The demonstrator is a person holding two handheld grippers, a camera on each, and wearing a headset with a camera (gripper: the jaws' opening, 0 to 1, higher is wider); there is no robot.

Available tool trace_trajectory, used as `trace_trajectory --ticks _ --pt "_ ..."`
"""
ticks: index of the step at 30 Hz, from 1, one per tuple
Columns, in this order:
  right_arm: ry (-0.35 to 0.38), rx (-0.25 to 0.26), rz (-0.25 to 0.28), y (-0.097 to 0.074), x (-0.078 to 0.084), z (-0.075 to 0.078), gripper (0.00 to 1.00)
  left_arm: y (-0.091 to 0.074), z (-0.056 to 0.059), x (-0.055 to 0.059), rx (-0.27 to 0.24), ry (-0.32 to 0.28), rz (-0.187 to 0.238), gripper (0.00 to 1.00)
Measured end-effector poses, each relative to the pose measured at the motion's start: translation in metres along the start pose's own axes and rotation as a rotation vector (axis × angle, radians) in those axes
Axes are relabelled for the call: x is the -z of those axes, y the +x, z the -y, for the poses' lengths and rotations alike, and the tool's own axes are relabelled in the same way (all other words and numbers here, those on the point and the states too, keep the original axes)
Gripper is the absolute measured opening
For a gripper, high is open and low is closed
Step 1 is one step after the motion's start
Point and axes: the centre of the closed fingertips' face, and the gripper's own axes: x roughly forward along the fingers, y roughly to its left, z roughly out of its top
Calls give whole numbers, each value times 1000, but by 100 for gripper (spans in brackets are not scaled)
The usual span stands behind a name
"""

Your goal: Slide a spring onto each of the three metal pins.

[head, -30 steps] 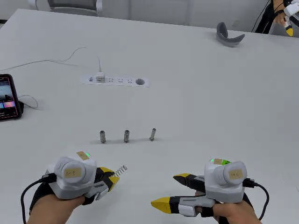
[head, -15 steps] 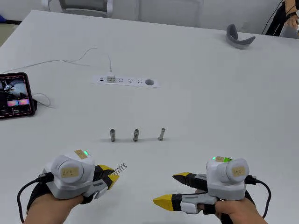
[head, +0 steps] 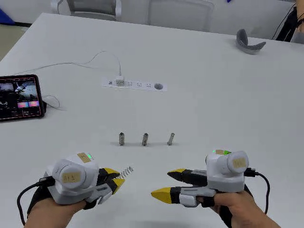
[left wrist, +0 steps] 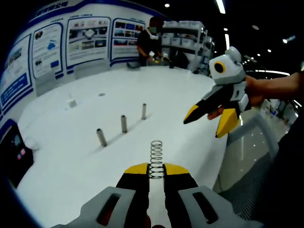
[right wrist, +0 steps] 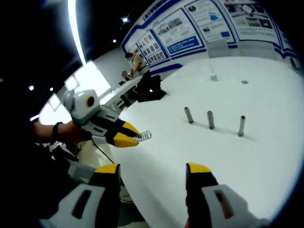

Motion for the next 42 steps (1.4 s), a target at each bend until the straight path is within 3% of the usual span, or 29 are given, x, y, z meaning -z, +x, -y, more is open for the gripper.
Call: trace_trajectory --ticks 11,28,42 --pt "13 -55 8 14 -11 -10 48 1 15 -11 43 41 7 10" --pt "90 -125 41 16 -24 -18 27 6 42 -29 109 118 22 10" --pt "128 -159 47 13 -26 -21 18 6 47 -35 131 149 30 10"
